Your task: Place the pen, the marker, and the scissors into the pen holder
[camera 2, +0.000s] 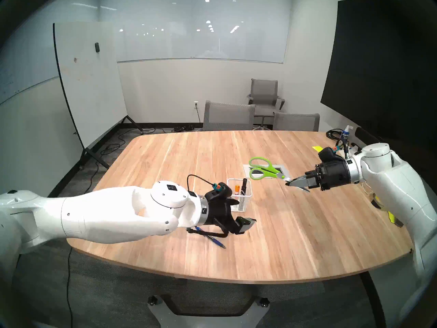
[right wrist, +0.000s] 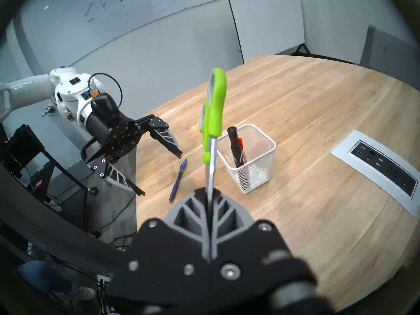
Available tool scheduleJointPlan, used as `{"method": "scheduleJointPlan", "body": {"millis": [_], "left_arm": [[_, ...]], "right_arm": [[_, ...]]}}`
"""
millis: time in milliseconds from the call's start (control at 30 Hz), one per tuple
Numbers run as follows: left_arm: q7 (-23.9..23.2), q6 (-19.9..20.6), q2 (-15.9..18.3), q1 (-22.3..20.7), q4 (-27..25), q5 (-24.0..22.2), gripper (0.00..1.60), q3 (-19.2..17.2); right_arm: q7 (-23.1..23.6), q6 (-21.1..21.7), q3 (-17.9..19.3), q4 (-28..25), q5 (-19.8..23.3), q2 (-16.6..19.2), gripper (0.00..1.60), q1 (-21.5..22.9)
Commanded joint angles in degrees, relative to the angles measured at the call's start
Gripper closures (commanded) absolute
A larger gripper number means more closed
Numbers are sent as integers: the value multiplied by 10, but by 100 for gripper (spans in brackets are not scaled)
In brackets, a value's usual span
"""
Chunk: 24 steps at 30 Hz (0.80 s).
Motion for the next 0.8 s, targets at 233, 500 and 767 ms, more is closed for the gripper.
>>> {"method": "scheduleJointPlan", "body": {"millis": [233, 500, 767], "left_arm": [[7, -51, -31, -4, 7, 31, 0, -17], [15, -75, -45, -5, 4, 50, 0, -22], [24, -93, -47, 0, -2, 64, 0, -21]], "right_arm": [[58, 2, 9, -21, 123, 70, 160, -28], [57, -2, 5, -25, 189, 91, 160, -60], [63, -40, -7, -31, 253, 91, 160, -106]]}}
